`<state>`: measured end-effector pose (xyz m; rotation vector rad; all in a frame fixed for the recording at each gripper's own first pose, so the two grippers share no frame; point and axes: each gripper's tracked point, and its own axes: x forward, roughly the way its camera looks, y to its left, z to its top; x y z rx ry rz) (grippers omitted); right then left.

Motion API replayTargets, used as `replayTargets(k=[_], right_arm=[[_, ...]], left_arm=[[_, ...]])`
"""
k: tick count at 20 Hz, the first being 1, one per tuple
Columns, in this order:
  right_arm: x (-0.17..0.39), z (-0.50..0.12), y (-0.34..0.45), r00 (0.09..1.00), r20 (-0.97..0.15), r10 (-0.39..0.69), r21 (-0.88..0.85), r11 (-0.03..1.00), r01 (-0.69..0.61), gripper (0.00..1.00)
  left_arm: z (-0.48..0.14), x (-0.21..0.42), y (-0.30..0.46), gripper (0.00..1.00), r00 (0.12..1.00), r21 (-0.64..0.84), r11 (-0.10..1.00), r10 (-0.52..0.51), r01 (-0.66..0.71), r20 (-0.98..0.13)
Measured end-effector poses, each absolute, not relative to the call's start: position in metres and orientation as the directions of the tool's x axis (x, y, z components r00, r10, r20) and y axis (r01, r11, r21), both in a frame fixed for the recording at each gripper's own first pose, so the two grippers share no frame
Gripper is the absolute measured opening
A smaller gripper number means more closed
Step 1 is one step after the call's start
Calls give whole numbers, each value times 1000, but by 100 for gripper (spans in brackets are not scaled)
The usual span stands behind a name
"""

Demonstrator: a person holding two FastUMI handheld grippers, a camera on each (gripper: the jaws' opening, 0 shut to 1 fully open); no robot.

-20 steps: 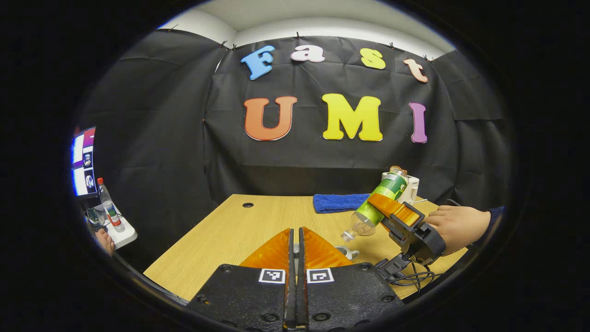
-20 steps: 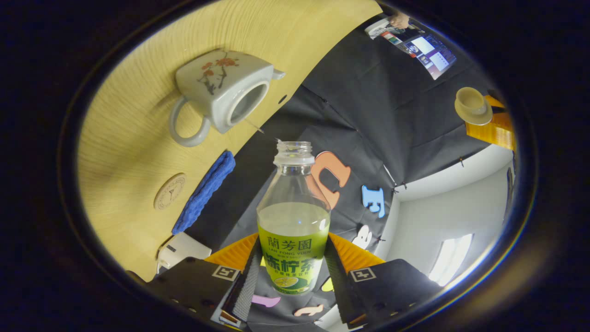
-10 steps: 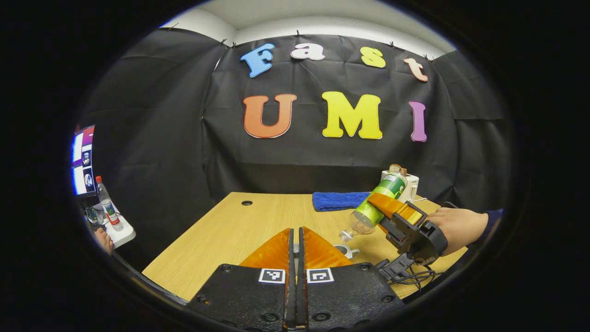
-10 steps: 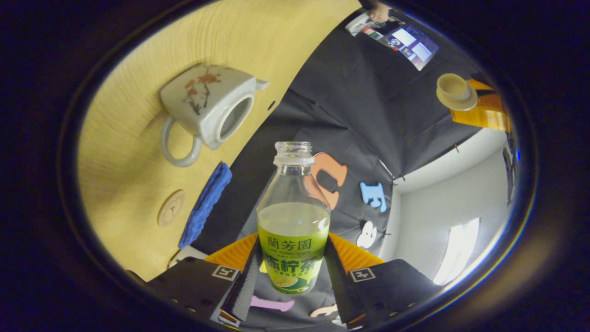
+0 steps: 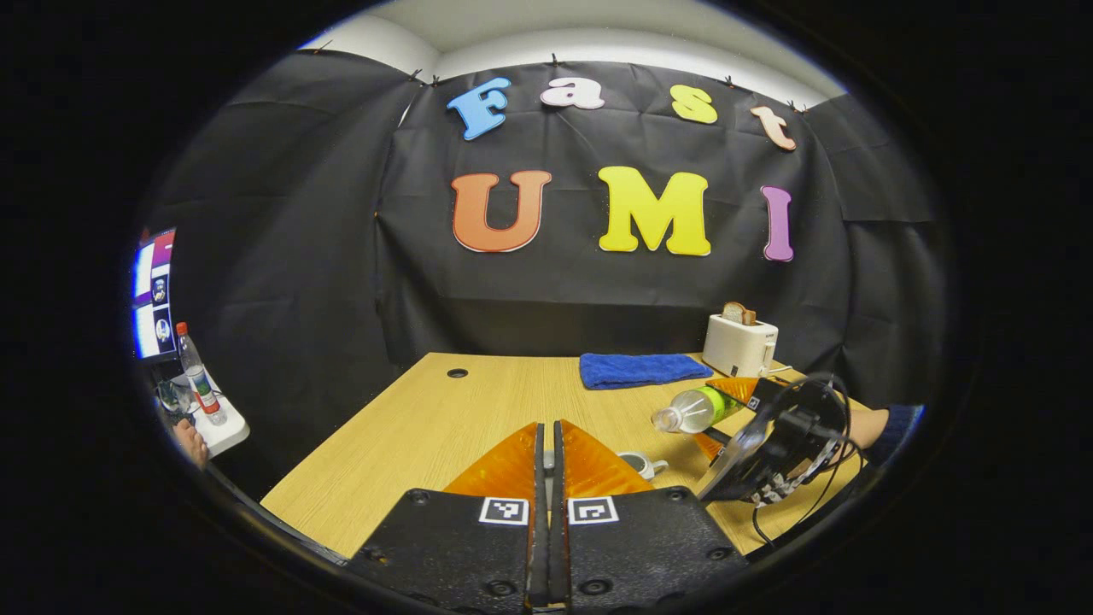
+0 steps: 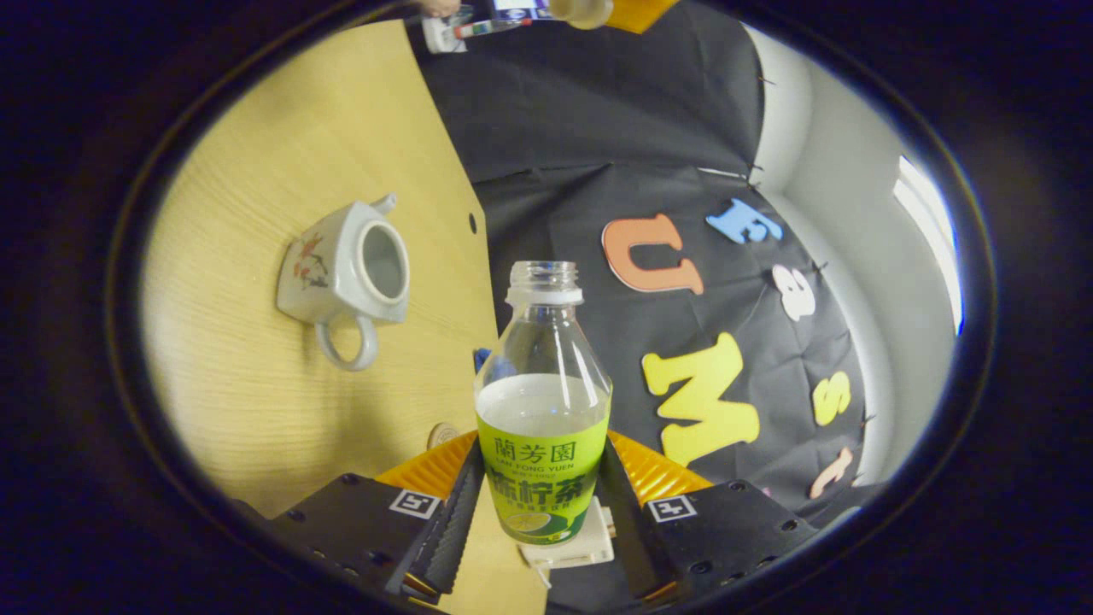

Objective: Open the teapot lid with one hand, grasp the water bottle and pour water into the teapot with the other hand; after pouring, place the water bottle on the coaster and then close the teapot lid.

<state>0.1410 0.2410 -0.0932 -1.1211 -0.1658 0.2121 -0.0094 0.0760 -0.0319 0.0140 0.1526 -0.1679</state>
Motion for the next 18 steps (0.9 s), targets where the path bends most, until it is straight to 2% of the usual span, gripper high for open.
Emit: replayTargets(k=[2, 3, 5, 6, 10, 12, 14, 18], right_arm=[[141, -99, 229, 963, -25, 267, -853, 496, -159, 73], [141, -100, 221, 962, -42, 271, -827, 530, -186, 76], [144, -104, 206, 960, -78, 269, -750, 618, -234, 73], [143, -105, 200, 957, -91, 275, -697, 669, -258, 76], [149, -99, 175, 955, -118, 273, -486, 823, -295, 76], [155, -98, 164, 955, -136, 264, -374, 879, -297, 72], [164, -96, 156, 954, -150, 259, -264, 919, -291, 75], [175, -88, 151, 951, -158, 266, -108, 953, -285, 73]], left_arm=[[-35, -7, 73, 3, 974, 9, 986, -161, 165, -160], [-37, -5, 71, 3, 973, 10, 986, -163, 167, -166], [-40, -5, 63, 3, 969, 18, 983, -175, 181, -172], [-40, -4, 60, 3, 968, 23, 982, -180, 186, -174], [-41, 0, 54, 3, 970, 32, 982, -176, 184, -166], [-43, 1, 51, 3, 970, 36, 983, -173, 182, -172], [-44, 2, 50, 3, 970, 44, 983, -167, 177, -175], [-44, 3, 47, 3, 970, 49, 982, -169, 180, -172]])
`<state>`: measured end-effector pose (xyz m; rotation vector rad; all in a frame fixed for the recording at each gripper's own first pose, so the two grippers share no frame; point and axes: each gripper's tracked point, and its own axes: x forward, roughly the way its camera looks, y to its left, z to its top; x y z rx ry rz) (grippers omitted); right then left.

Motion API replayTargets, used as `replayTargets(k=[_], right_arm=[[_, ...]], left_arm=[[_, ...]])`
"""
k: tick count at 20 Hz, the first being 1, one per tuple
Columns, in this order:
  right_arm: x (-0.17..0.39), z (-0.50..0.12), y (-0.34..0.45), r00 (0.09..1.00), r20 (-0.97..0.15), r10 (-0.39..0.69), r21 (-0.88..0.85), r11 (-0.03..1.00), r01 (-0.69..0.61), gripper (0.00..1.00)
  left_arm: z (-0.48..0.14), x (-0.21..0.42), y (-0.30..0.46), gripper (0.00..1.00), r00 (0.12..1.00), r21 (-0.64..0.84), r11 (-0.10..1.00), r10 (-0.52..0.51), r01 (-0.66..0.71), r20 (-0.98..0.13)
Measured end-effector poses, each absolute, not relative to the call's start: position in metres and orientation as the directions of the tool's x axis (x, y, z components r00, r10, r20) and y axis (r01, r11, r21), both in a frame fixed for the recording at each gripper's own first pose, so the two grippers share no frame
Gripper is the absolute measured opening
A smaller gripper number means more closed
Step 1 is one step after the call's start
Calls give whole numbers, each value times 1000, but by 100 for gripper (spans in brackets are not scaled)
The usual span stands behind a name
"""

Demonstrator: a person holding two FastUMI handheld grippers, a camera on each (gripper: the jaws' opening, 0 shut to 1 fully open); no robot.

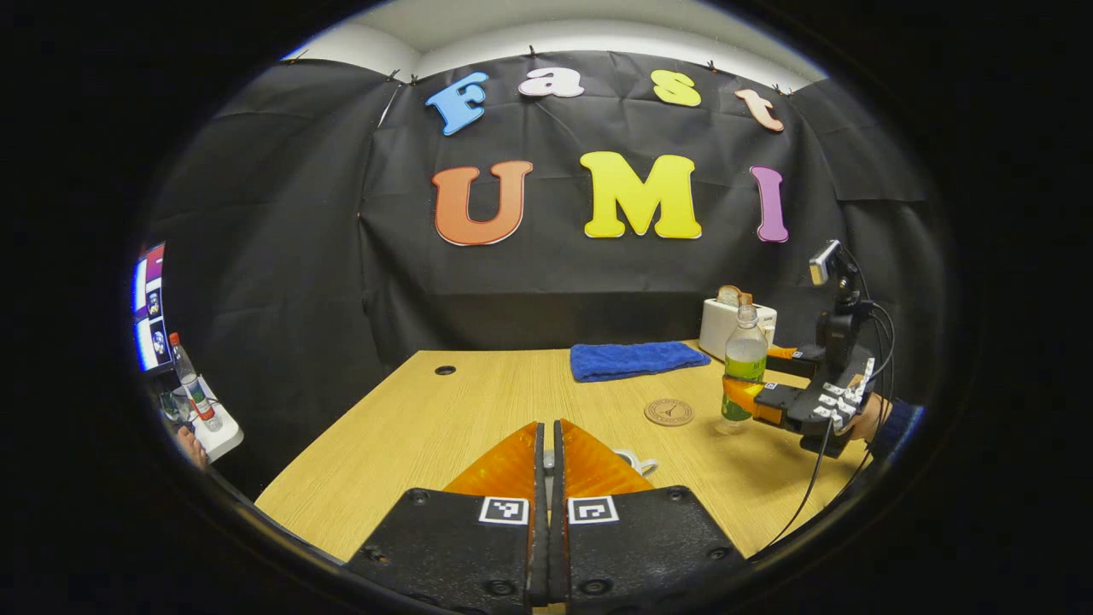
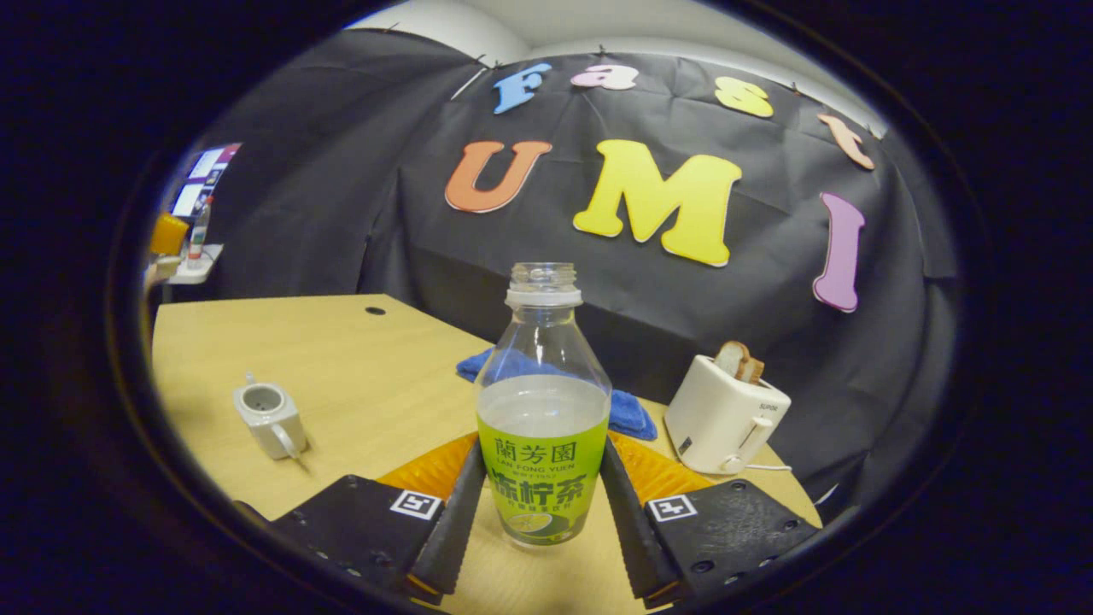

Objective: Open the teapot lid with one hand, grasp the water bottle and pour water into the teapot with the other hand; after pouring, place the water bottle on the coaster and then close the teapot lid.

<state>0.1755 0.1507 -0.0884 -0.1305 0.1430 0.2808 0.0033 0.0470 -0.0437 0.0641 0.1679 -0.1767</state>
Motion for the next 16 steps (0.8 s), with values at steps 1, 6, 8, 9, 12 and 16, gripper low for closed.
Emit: replayTargets(k=[1, 6, 8, 9, 12, 16], right_arm=[[178, -87, 153, 946, -166, 279, -66, 954, -292, 73], [207, -85, 171, 938, -193, 289, 55, 957, -284, 75], [219, -85, 183, 940, -184, 289, 91, 957, -276, 75], [225, -83, 188, 945, -168, 281, 92, 959, -269, 73], [243, -87, 203, 954, -148, 261, 134, 961, -242, 72], [262, -92, 212, 957, -154, 247, 128, 965, -229, 73]], left_arm=[[-44, 4, 48, 3, 971, 48, 983, -166, 177, -172], [-45, 5, 47, 3, 972, 52, 984, -160, 171, -171], [-45, 7, 48, 3, 973, 48, 985, -153, 163, -173], [-46, 8, 47, 3, 973, 44, 986, -153, 163, -174], [-49, 10, 47, 3, 972, 44, 986, -153, 163, -179], [-51, 11, 47, 3, 971, 45, 986, -151, 162, -188]])
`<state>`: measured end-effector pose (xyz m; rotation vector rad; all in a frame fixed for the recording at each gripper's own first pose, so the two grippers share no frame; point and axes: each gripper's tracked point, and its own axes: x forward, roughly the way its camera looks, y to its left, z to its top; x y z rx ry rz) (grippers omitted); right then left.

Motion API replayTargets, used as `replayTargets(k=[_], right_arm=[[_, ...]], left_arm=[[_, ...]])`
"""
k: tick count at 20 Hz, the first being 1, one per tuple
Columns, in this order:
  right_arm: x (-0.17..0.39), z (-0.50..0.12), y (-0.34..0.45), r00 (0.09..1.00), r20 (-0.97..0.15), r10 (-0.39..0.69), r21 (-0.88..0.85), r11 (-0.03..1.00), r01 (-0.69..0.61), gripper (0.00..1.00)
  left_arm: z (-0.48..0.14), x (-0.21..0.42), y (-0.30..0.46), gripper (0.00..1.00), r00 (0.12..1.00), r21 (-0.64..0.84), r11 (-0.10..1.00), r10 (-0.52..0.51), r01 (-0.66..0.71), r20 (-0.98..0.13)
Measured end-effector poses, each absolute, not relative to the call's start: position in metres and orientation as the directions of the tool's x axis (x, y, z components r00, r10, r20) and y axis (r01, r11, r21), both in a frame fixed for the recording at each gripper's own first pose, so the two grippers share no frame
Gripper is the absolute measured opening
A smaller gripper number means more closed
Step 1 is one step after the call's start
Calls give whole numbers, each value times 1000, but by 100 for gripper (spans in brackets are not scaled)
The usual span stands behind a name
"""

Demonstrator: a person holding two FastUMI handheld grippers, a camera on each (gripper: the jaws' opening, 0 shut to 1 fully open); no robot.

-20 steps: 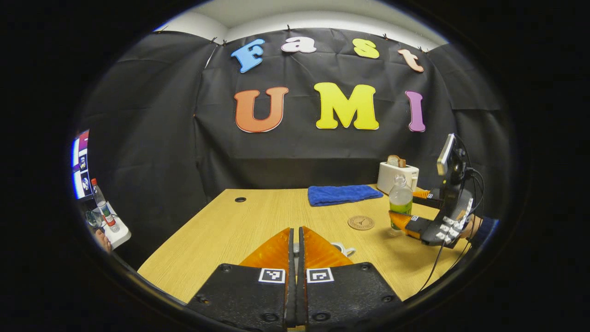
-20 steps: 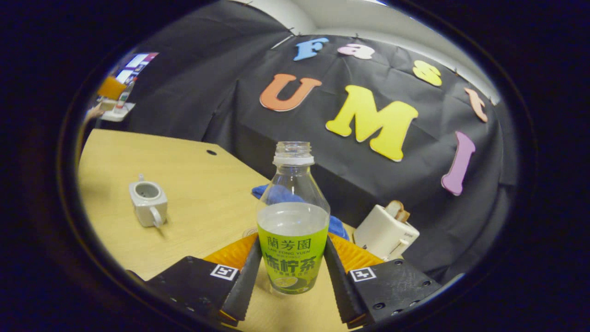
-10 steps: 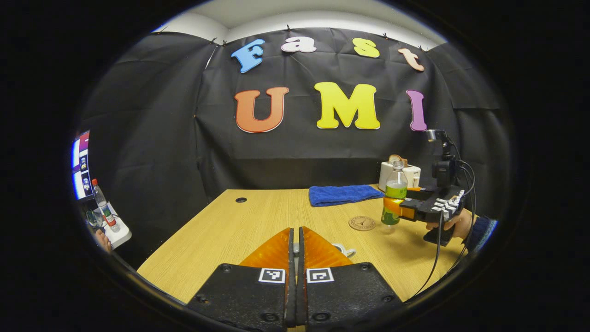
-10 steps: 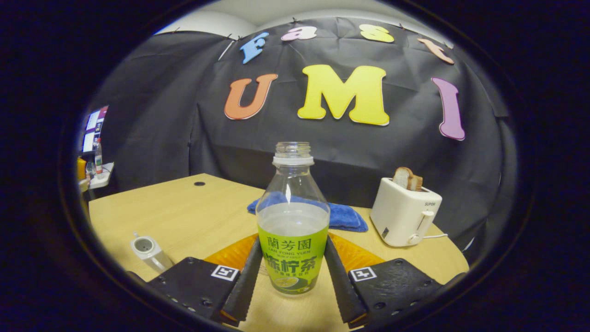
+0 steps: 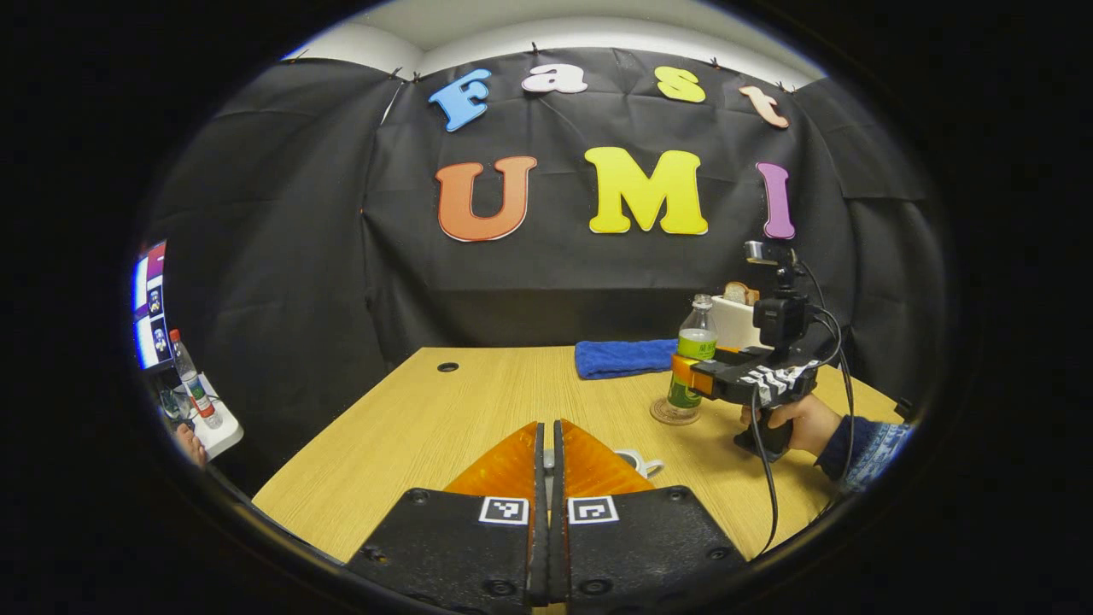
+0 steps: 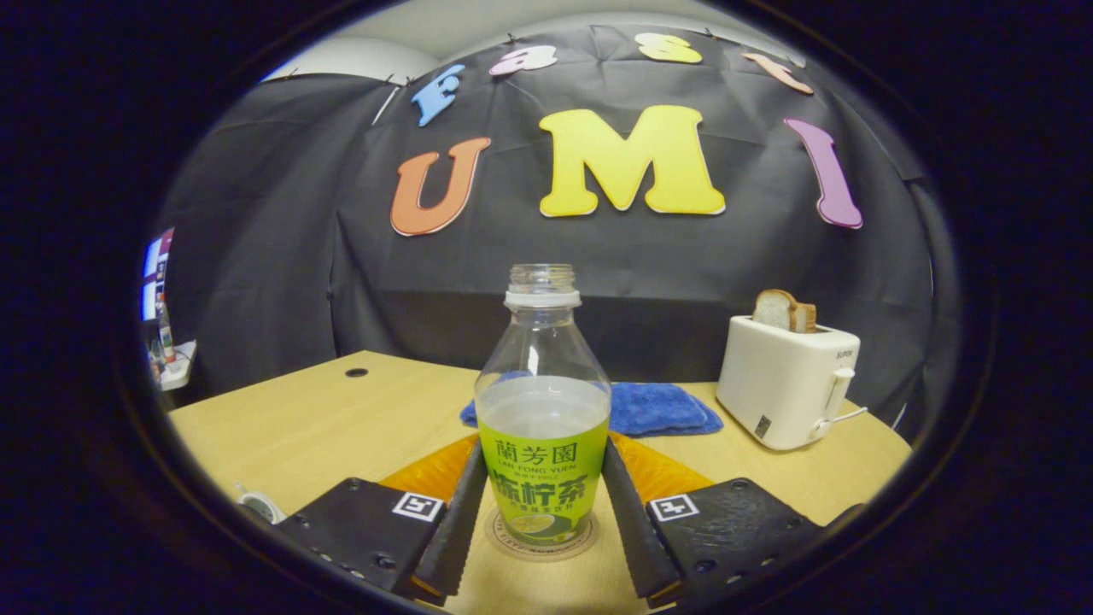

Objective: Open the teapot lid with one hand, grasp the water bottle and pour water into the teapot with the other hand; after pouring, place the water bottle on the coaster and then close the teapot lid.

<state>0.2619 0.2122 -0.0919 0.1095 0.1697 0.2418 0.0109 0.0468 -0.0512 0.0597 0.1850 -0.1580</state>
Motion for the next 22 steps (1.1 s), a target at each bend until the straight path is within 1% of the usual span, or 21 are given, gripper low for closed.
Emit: replayTargets(k=[1, 2, 4, 6, 7, 9, 11, 12, 13, 14, 15, 17, 19, 20, 21, 22], right_arm=[[265, -93, 214, 955, -155, 252, 129, 964, -234, 74], [266, -96, 216, 953, -158, 257, 137, 962, -237, 72], [269, -104, 215, 951, -178, 252, 128, 964, -231, 74], [271, -104, 215, 952, -173, 252, 126, 964, -233, 74], [270, -103, 216, 951, -172, 257, 131, 963, -236, 76], [269, -102, 215, 950, -178, 258, 125, 963, -238, 75], [266, -98, 215, 949, -178, 259, 117, 963, -241, 81], [264, -96, 214, 950, -176, 260, 116, 963, -242, 91], [262, -92, 214, 950, -171, 260, 117, 963, -243, 95], [259, -88, 213, 951, -164, 264, 118, 962, -247, 96], [257, -83, 213, 951, -157, 267, 122, 961, -249, 95], [248, -74, 210, 950, -144, 276, 126, 957, -259, 96], [237, -65, 206, 948, -132, 289, 129, 953, -273, 95], [229, -60, 205, 948, -119, 295, 128, 951, -280, 97], [222, -53, 200, 949, -103, 296, 120, 951, -284, 95], [214, -47, 197, 951, -85, 297, 102, 952, -288, 96]], left_arm=[[-52, 10, 47, 3, 970, 44, 986, -150, 162, -192], [-53, 11, 48, 3, 969, 45, 986, -148, 160, -198], [-55, 11, 48, 3, 968, 50, 986, -145, 158, -203], [-56, 12, 48, 3, 967, 53, 986, -146, 160, -207], [-56, 12, 49, 3, 968, 53, 986, -144, 158, -208], [-57, 13, 49, 3, 969, 52, 987, -136, 150, -206], [-57, 14, 46, 3, 969, 52, 987, -140, 153, -205], [-57, 15, 45, 3, 969, 53, 987, -140, 153, -202], [-57, 15, 45, 3, 970, 53, 987, -141, 154, -199], [-56, 15, 44, 3, 970, 52, 986, -143, 156, -197], [-56, 16, 44, 3, 971, 52, 987, -141, 154, -194], [-55, 19, 43, 3, 973, 53, 987, -140, 152, -183], [-58, 23, 40, 3, 972, 43, 987, -143, 153, -185], [-61, 25, 39, 3, 972, 36, 987, -147, 157, -185], [-63, 27, 35, 3, 970, 30, 986, -155, 163, -186], [-64, 29, 34, 3, 971, 29, 986, -156, 164, -182]])
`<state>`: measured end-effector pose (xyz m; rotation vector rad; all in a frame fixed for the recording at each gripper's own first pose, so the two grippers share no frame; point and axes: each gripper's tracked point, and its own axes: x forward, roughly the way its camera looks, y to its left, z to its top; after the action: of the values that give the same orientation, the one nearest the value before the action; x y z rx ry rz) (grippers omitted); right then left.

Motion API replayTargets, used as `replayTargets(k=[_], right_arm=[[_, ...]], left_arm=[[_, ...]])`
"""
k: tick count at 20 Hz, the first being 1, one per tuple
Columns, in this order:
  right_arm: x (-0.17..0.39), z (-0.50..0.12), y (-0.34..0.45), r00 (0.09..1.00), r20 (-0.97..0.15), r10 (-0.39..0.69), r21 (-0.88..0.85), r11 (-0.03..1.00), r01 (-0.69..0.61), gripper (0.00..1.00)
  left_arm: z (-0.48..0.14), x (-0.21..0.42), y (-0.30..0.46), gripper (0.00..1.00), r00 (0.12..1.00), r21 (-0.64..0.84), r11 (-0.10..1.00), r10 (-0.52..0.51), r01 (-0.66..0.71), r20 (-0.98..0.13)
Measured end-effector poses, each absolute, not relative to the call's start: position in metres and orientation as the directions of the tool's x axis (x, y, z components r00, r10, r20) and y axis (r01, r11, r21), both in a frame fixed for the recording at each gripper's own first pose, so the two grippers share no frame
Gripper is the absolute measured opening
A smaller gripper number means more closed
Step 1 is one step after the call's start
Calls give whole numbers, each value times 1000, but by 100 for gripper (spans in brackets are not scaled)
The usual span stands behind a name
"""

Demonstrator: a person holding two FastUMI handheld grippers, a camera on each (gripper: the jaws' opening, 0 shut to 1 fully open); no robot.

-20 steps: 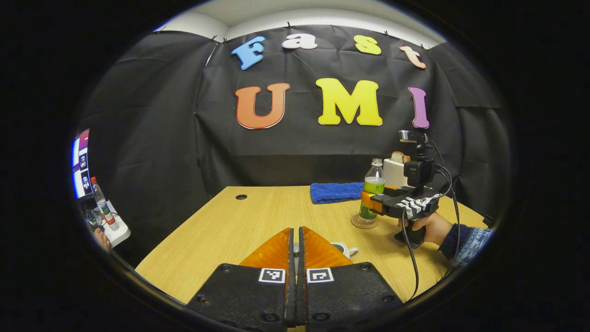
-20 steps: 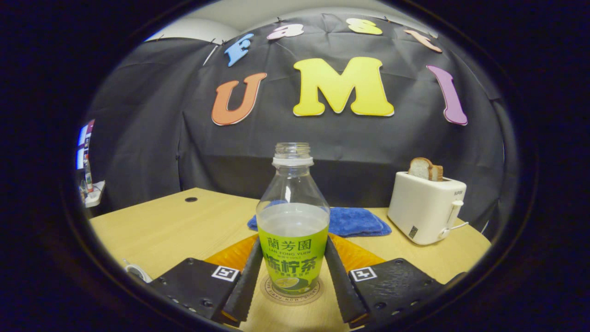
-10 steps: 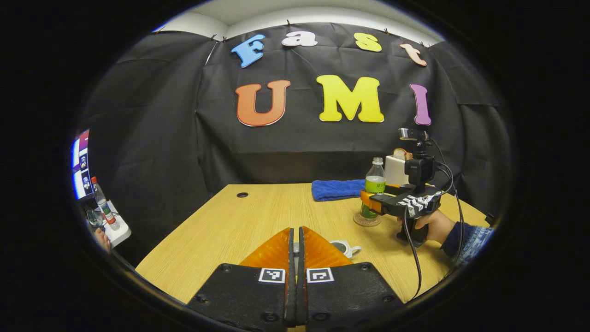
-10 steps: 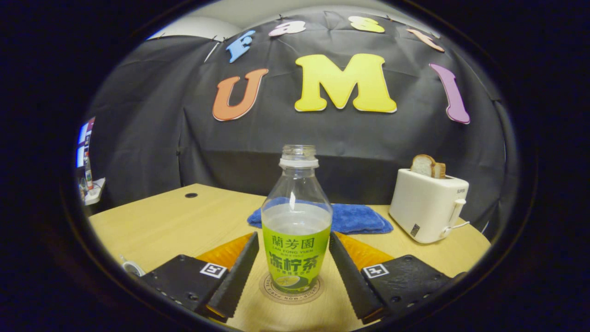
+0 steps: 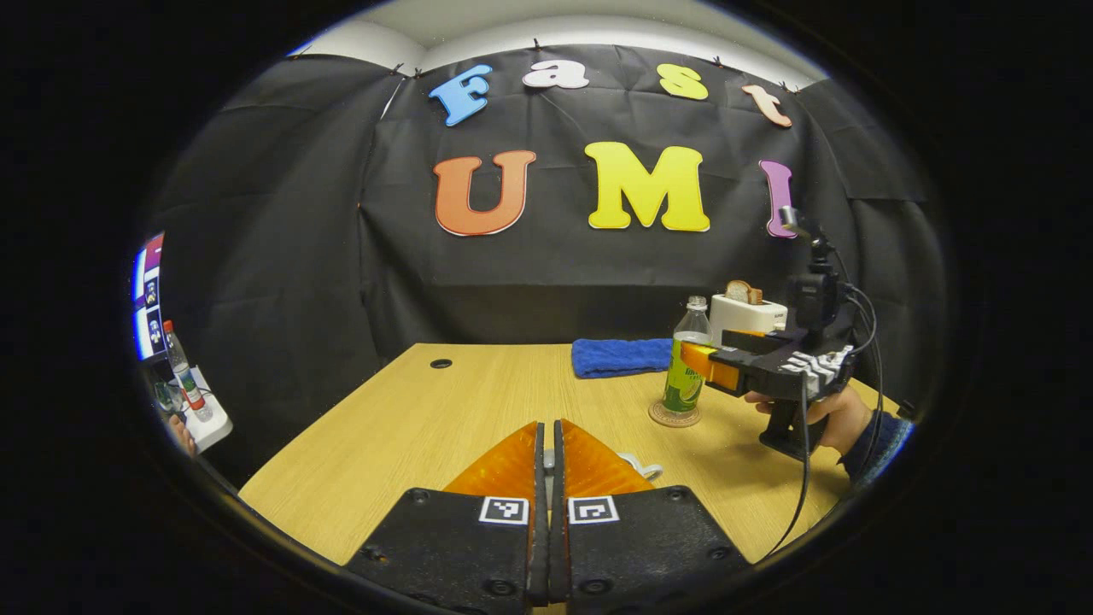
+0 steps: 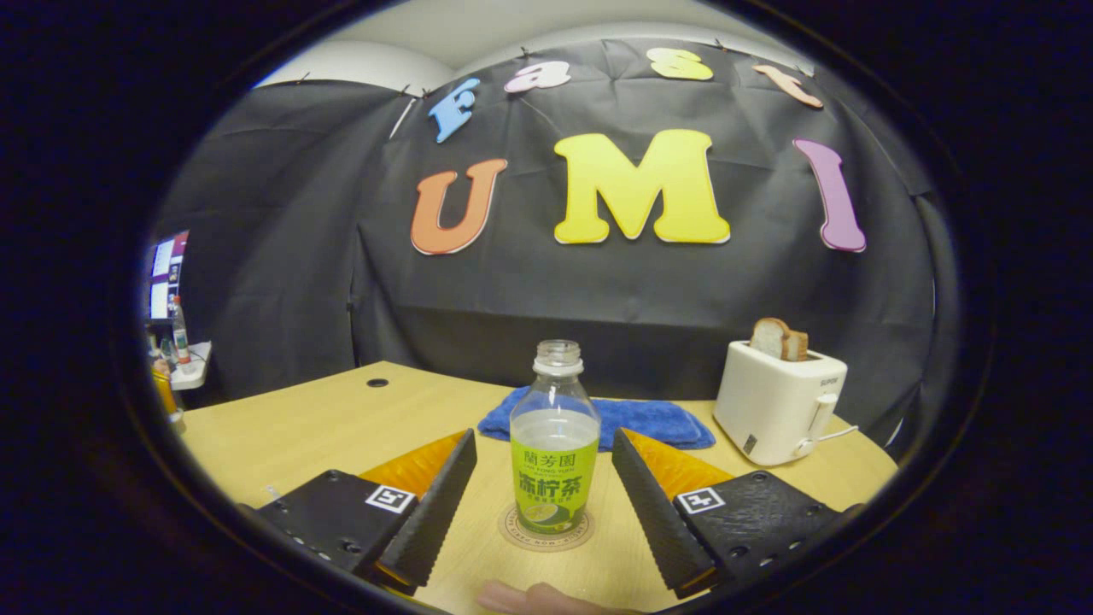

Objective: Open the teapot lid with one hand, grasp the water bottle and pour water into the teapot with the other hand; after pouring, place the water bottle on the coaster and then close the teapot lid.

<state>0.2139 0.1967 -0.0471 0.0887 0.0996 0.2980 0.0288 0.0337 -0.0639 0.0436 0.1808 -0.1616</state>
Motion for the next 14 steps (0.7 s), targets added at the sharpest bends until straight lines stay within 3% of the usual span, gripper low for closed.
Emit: replayTargets(k=[3, 10, 13, 14], right_arm=[[190, -33, 182, 954, -20, 300, 78, 951, -298, 95], [144, -57, 132, 974, -60, 218, 45, 975, -215, 94], [122, -67, 115, 980, -74, 187, 53, 982, -183, 97], [114, -67, 112, 980, -65, 189, 64, 981, -185, 94]], left_arm=[[-60, 39, 27, 3, 977, 40, 985, -158, 166, -146], [-66, 62, -21, 3, 951, -53, 953, -302, 299, -70], [-73, 73, -21, 3, 956, -43, 957, -290, 288, -48], [-77, 76, -25, 4, 954, -42, 955, -296, 295, -39]])
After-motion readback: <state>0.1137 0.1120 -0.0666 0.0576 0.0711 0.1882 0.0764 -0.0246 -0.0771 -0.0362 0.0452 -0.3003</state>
